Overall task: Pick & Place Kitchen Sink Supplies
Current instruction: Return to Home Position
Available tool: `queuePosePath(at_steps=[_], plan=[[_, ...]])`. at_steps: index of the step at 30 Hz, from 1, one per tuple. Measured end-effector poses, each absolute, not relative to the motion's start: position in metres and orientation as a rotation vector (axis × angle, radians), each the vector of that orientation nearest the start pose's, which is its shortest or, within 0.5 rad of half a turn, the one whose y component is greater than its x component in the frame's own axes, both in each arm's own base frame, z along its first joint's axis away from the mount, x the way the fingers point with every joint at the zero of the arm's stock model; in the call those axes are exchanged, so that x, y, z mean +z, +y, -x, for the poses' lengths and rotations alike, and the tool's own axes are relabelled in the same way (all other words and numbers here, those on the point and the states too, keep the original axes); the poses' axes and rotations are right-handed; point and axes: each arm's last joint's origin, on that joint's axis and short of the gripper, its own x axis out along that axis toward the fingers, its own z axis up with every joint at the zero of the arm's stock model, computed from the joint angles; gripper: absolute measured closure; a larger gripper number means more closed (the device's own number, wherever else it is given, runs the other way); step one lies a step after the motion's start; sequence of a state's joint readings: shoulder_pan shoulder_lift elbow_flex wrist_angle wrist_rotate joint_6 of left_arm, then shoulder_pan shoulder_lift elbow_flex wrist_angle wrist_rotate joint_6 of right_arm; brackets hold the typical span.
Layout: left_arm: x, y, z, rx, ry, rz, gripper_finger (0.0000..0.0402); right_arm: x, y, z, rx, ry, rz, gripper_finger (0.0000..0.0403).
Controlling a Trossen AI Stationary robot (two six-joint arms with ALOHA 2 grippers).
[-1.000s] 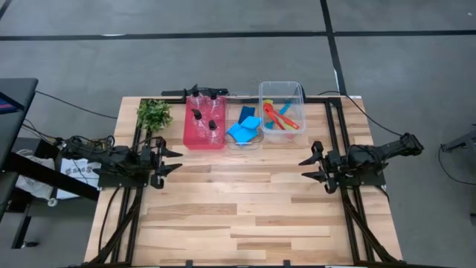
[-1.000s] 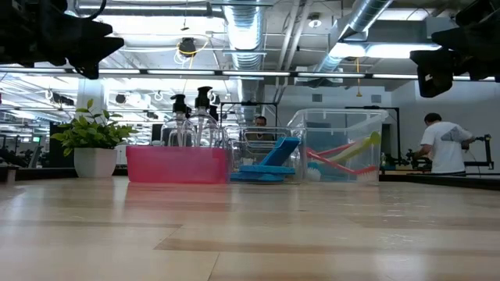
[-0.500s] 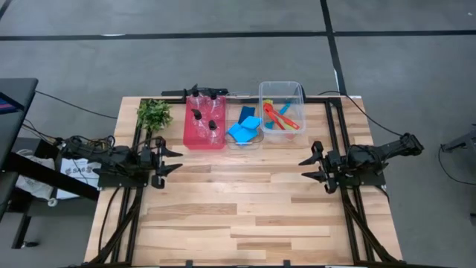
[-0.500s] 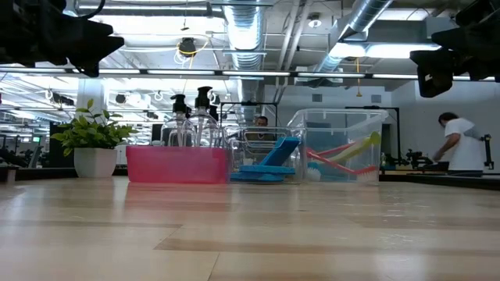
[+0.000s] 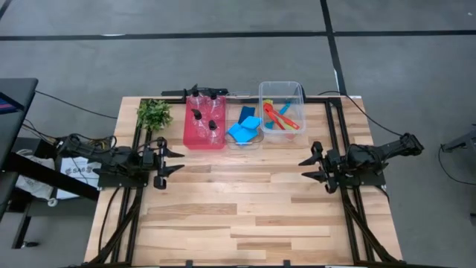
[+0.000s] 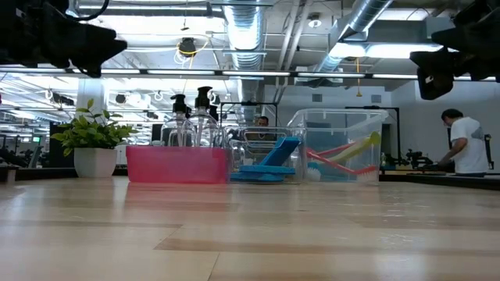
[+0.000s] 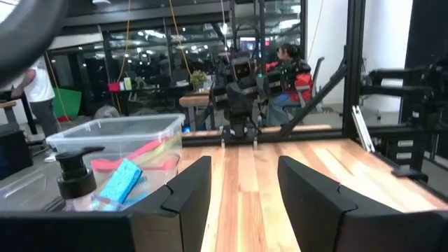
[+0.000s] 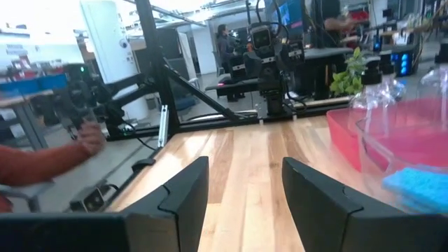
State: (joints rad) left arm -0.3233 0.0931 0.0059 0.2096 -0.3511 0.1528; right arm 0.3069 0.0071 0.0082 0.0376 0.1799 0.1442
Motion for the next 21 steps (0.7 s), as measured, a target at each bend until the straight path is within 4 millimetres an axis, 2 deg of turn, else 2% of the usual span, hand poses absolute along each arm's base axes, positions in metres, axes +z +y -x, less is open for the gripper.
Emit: queuePosePath(at_steps=[4, 21], plan=[[0.1802, -0.0228, -0.0995, 0.038, -0.132, -0.101, 0.0234, 0.1693, 0.0244, -0.0942, 0.13, -0.024, -0.223, 0.0228], [0.1783, -0.0235, -0.1015, 0.036, -0.11, -0.106, 0.0234, 0.1694, 0.0244, -0.0942, 0.13, -0.024, -0.22, 0.0228]])
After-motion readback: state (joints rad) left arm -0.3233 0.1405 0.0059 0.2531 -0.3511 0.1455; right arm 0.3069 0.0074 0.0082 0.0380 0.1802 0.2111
